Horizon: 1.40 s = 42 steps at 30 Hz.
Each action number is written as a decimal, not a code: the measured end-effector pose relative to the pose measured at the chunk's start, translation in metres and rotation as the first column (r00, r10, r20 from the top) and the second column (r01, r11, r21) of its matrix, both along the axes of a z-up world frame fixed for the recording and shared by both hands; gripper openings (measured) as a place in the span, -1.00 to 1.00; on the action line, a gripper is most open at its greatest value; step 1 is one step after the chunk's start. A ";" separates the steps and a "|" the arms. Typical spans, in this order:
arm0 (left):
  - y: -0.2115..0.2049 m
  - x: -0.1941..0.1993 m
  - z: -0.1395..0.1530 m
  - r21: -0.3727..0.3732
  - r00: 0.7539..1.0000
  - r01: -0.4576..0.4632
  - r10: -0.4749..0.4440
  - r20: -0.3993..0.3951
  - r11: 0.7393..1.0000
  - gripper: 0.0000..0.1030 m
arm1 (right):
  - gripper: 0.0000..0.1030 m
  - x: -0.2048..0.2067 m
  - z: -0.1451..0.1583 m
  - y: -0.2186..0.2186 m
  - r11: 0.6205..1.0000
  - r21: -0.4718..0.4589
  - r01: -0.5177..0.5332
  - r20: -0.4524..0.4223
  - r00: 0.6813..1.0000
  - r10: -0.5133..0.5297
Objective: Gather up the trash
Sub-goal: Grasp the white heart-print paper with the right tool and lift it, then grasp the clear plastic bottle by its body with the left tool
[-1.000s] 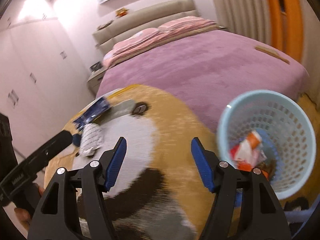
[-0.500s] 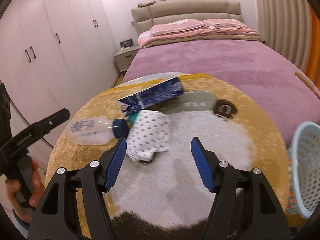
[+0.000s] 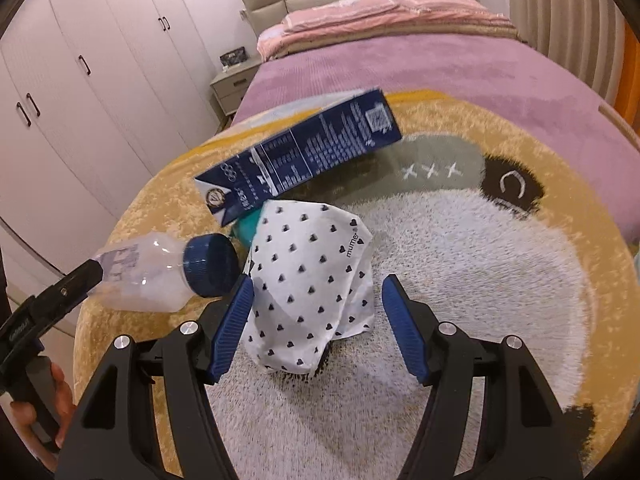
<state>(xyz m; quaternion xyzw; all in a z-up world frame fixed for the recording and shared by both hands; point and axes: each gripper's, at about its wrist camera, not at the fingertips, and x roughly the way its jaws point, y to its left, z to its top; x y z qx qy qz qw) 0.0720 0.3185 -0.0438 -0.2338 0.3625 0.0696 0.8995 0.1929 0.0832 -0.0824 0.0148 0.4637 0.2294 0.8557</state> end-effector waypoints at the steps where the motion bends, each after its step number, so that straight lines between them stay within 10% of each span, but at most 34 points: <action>1: -0.001 0.001 -0.002 -0.001 1.000 0.005 -0.005 -0.002 1.000 0.57 | 0.23 0.001 -0.001 0.001 1.000 0.000 -0.008 -0.002 1.000 0.008; 4: -0.005 0.003 -0.006 -0.010 1.000 0.029 -0.030 -0.006 1.000 0.57 | 0.21 0.000 -0.001 0.007 0.999 -0.022 -0.036 0.018 0.999 0.036; 11: -0.028 -0.009 -0.007 -0.019 0.995 0.101 -0.101 0.005 0.995 0.55 | -0.57 -0.012 0.001 0.009 0.993 -0.040 -0.111 0.037 0.993 0.112; 22: -0.092 -0.040 -0.006 -0.015 0.959 0.282 -0.282 0.019 0.959 0.55 | -0.62 -0.024 0.012 -0.044 0.998 -0.037 -0.044 0.061 0.997 0.047; 30: -0.135 -0.051 0.008 -0.027 0.885 0.464 -0.462 0.054 0.885 0.58 | -0.61 -0.024 0.015 -0.077 1.000 -0.027 0.015 0.106 0.994 -0.012; 42: -0.114 -0.017 0.018 0.132 0.971 0.238 -0.238 -0.013 0.962 0.72 | -0.61 -0.022 0.013 -0.097 0.995 0.099 0.009 0.095 0.995 -0.018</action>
